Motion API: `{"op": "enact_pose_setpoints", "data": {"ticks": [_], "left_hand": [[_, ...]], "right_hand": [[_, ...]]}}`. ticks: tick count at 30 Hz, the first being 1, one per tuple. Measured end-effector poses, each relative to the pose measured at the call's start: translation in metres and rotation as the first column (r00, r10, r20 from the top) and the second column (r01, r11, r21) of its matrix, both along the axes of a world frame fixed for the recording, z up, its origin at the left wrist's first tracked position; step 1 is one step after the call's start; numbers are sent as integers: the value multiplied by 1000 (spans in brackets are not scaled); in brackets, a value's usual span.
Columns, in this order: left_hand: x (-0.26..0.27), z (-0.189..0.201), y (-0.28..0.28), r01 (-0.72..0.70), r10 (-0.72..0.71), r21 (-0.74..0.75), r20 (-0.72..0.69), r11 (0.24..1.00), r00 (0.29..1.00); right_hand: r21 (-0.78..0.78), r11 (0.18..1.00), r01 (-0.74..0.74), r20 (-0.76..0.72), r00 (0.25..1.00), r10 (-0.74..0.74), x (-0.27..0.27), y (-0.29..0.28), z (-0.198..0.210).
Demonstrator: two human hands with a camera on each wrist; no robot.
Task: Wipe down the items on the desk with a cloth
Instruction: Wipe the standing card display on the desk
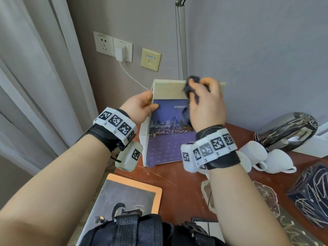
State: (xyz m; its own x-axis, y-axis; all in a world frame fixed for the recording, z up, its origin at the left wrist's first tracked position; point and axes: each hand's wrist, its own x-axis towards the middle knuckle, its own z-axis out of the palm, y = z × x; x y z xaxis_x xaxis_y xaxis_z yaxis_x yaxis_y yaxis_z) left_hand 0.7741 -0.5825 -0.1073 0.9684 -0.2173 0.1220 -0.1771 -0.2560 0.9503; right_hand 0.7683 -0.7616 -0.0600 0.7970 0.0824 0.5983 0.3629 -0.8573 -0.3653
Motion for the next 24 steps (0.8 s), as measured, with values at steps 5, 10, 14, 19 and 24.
{"op": "enact_pose_setpoints", "data": {"ticks": [5,10,14,19,24], "left_hand": [[0,2,-3,7,-8,39,29,999,1000],[-3,1,-2,-2,2,-45,-10,999,1000],[-2,2,-1,7,-7,-33,-28,999,1000],[0,1,0,3,-4,-12,-54,1000,999],[2,4,-2,25,-26,-16,-55,1000,998]], "right_hand": [[-12,1000,18,39,999,-17,-1,5,2],[-115,979,-170,81,980,180,-14,40,-3],[-23,997,-77,46,996,78,-6,9,0],[11,951,308,-136,943,-304,9,-56,8],[17,976,219,-103,971,-216,2,-31,4]]}}
